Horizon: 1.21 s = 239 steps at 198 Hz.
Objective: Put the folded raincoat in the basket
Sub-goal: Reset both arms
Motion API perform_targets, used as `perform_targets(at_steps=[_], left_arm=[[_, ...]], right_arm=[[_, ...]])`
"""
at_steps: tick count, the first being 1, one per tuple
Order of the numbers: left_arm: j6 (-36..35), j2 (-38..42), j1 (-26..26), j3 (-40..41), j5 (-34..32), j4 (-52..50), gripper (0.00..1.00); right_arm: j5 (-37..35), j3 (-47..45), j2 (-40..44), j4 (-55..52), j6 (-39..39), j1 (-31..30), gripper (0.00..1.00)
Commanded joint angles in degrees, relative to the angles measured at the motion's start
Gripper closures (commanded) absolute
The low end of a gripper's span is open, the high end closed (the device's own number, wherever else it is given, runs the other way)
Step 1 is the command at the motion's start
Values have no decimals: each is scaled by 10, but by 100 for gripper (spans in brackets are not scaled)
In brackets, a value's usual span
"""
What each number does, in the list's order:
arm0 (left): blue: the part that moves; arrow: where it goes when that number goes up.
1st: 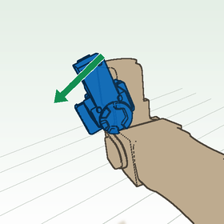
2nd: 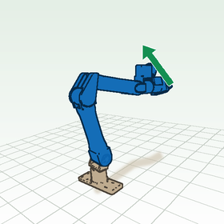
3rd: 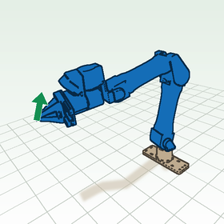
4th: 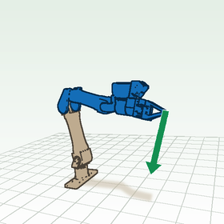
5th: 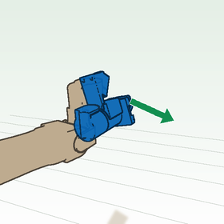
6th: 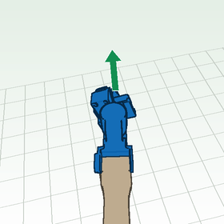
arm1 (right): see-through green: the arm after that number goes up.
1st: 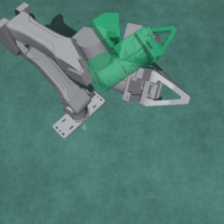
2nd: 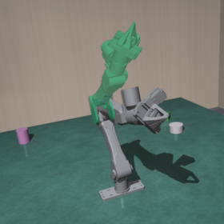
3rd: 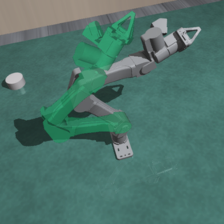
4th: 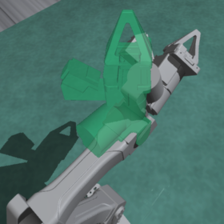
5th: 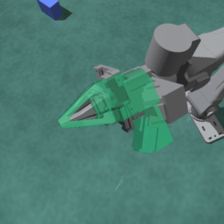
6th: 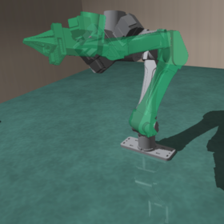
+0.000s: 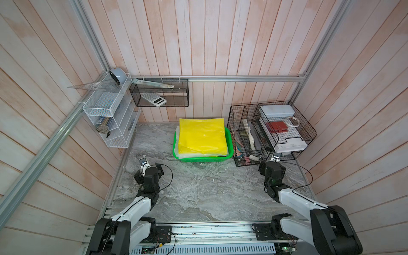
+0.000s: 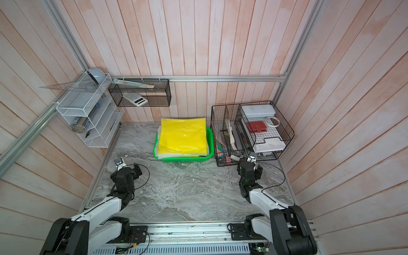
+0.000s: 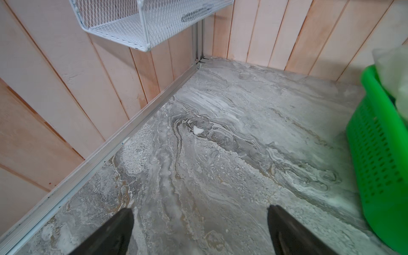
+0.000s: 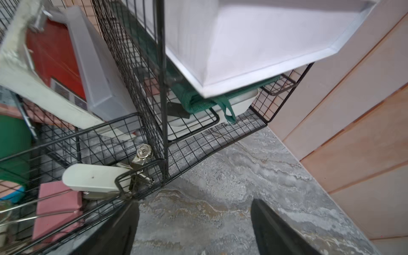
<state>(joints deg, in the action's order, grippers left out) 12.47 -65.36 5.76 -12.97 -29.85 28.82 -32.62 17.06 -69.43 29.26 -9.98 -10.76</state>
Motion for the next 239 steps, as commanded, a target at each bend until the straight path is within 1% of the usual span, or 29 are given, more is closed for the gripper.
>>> perform_targets(at_steps=[1, 8, 15, 25, 30, 37, 47, 55, 61, 65, 68, 71, 74, 85, 96, 101, 105, 114, 122, 148, 150, 151, 155, 167, 220, 239], left_arm=[[-27, -59, -27, 2, 56, 192, 0], [-27, -78, -36, -7, 71, 207, 0], [-36, -98, -41, -17, 85, 218, 0], [-60, -114, -42, -33, 102, 211, 0], [-67, -122, -43, -36, 109, 213, 0], [-75, -139, -43, -29, 121, 243, 0], [-81, -184, -43, -11, 137, 325, 0], [-87, -241, -44, 3, 155, 403, 0], [-98, -279, -44, 14, 163, 488, 0], [-100, -283, -43, 24, 167, 507, 0], [-96, -273, -43, 28, 166, 498, 0], [-92, -263, -44, 27, 159, 478, 0], [-87, -251, -44, 24, 156, 455, 0], [-89, -238, -44, 3, 157, 398, 0], [-95, -249, -44, -22, 164, 366, 0], [-92, -243, -44, -40, 159, 327, 0], [-86, -238, -44, -56, 151, 287, 0], [-77, -241, -46, -90, 128, 229, 0], [-73, -243, -50, -84, 138, 246, 0], [-72, -240, -52, -82, 136, 246, 0], [-72, -240, -52, -82, 136, 246, 0], [-72, -240, -52, -82, 136, 246, 0], [-73, -241, -52, -82, 136, 247, 0], [-72, -240, -52, -82, 137, 245, 0], [-73, -241, -52, -82, 137, 246, 0], [-73, -241, -52, -82, 137, 246, 0]], right_arm=[[14, 9, -51, 133, 2, 18, 14], [-5, 33, -64, 98, 3, 18, 14], [-4, 49, -67, 77, 25, 18, 15], [22, 49, -61, 82, 75, 20, 15], [53, 38, -58, 95, 86, 26, 15], [100, 14, -69, 141, 83, 44, 17], [119, -18, -113, 230, 77, 58, 17], [137, -40, -164, 345, 57, 71, 16], [161, -51, -209, 431, 70, 77, 17], [167, -52, -235, 479, 74, 78, 16], [167, -55, -244, 494, 77, 79, 16], [169, -55, -241, 487, 73, 78, 16], [169, -53, -227, 455, 70, 80, 16], [176, -15, -175, 312, 63, 89, 17], [214, 34, -151, 180, 44, 110, 20], [230, 57, -148, 133, 33, 122, 20], [237, 66, -148, 115, 32, 127, 20], [235, 60, -153, 136, 36, 125, 19], [235, 52, -160, 162, 36, 125, 19], [230, 30, -183, 237, 32, 123, 19], [229, 29, -184, 241, 32, 123, 9], [228, 28, -185, 243, 32, 122, 5], [228, 25, -187, 251, 33, 121, 2], [228, 20, -189, 266, 34, 119, 2], [227, 22, -191, 265, 35, 119, 2], [243, 29, -191, 252, 41, 119, 2]])
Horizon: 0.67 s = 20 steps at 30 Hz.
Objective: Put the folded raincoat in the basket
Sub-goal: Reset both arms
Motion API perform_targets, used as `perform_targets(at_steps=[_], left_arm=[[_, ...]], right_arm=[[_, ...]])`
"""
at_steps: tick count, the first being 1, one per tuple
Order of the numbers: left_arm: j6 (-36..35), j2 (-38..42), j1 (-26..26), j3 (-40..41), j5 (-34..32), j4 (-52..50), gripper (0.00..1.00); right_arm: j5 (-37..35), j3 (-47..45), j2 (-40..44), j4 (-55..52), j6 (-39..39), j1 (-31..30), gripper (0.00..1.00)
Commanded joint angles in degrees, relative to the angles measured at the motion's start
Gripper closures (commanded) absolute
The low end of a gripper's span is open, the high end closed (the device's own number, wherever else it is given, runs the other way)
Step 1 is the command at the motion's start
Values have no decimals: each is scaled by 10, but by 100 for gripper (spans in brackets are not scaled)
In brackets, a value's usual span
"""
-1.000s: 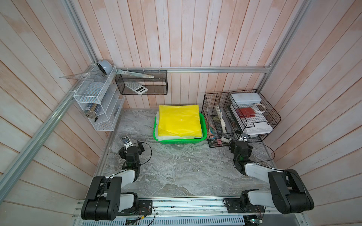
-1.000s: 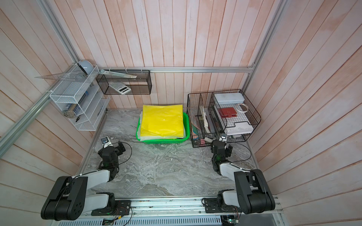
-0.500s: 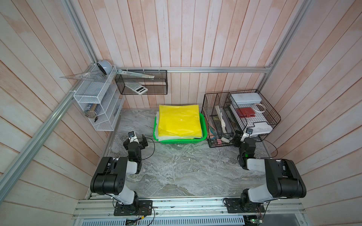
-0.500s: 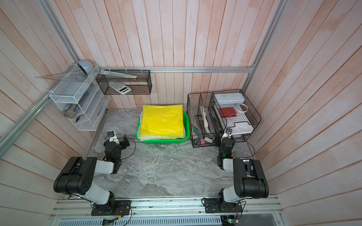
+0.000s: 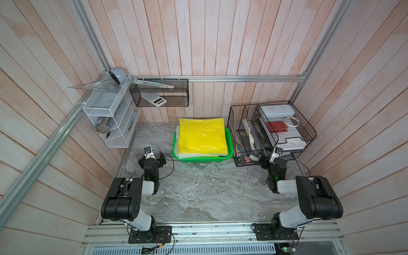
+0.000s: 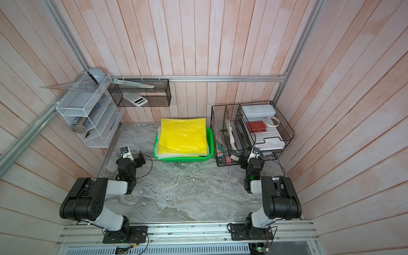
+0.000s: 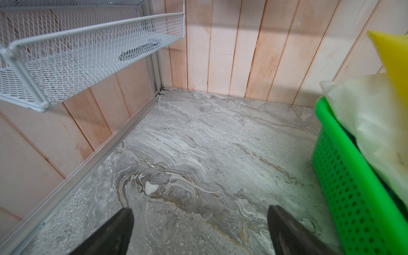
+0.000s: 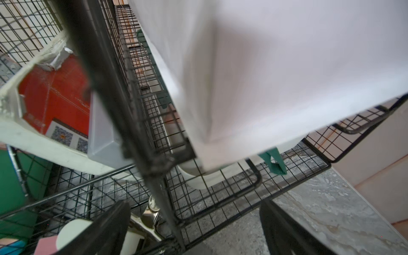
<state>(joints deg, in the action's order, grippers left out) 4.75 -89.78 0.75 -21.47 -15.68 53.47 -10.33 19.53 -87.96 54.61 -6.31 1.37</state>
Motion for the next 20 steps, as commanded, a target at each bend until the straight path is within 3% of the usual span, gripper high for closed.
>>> perform_targets(at_steps=[1, 5, 20], left_arm=[[4, 3, -2, 3, -5, 0, 0], [4, 4, -2, 3, -5, 0, 0], [4, 3, -2, 3, -5, 0, 0]], right_arm=[[22, 5, -6, -2, 5, -2, 2], [58, 17, -7, -24, 20, -2, 2], [67, 20, -8, -27, 23, -2, 2]])
